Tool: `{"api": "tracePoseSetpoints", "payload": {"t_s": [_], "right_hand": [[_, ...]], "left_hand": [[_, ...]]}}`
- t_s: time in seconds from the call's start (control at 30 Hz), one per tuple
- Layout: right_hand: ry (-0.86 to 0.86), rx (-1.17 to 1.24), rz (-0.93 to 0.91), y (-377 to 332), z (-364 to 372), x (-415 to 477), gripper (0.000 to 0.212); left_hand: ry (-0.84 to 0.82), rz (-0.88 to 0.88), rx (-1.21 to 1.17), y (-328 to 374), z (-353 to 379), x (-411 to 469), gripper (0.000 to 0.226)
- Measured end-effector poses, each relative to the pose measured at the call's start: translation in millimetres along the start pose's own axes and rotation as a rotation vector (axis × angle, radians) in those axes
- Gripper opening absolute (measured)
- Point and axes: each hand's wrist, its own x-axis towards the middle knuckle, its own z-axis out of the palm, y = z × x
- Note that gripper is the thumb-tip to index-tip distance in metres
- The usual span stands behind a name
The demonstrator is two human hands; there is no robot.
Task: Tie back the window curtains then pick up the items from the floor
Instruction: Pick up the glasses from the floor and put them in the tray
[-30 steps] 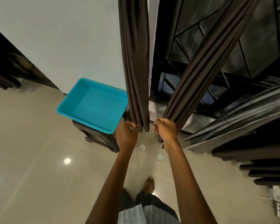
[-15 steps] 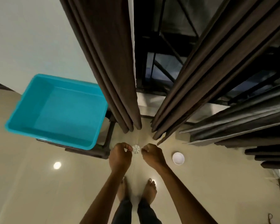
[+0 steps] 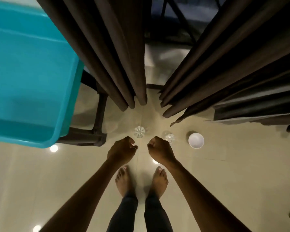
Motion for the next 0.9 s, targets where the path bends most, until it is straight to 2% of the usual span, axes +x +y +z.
{"api": "tracePoseSetpoints", "payload": {"t_s": [0.23, 0.47, 0.9], "right_hand": [[0.007, -0.022, 0.014, 35.5, 38.5, 81.5, 0.032], [0.009, -0.023, 0.025, 59.1, 83.4, 150.1, 0.032], [0.093, 0.034, 0.068, 84.1, 133.5, 229.7, 0.039]], "left_hand": [[-0.048, 0.013, 0.121, -26.6, 39.1, 82.4, 0.039], [-0.031, -0.056, 0.183, -60.5, 82.3, 152.9, 0.044], [0.048, -0.141, 0.163, -82.0, 136.2, 244.8, 0.049]]}}
